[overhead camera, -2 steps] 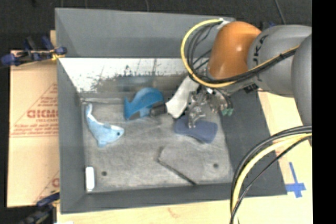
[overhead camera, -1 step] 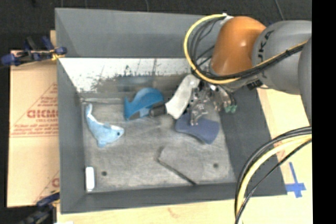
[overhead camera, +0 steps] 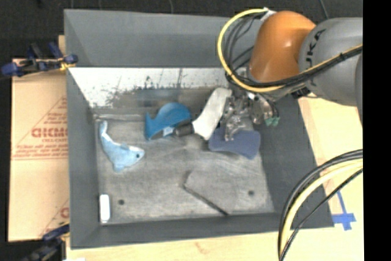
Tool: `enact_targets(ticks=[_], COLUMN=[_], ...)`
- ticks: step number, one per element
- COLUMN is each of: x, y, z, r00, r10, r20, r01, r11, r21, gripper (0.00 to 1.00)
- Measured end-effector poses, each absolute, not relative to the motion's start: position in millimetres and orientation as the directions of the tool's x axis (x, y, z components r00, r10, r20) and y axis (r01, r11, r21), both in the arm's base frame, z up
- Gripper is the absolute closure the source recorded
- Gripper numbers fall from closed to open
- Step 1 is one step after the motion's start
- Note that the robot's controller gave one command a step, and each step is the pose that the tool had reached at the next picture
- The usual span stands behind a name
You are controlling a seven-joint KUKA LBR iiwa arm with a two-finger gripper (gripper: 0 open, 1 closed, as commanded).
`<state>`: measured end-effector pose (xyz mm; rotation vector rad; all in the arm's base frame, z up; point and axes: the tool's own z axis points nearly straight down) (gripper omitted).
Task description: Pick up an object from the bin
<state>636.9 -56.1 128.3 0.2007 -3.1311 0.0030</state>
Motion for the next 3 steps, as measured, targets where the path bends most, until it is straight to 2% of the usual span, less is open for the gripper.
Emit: enact_targets(ticks=[1, 2, 3], x=[637.7, 638.6, 637.8], y=[-57, -57, -57], z=[144, 150, 156], r00=[-0.992, -0.992, -0.992], r10=[-0.126, -0.126, -0.125], r20=[-0.005, -0.009, -0.004], r01=[-0.126, -0.126, -0.125], r11=[0.992, 0.992, 0.992], r21=[-0.003, -0.003, -0.002], gripper=[1.0, 1.0, 1.0])
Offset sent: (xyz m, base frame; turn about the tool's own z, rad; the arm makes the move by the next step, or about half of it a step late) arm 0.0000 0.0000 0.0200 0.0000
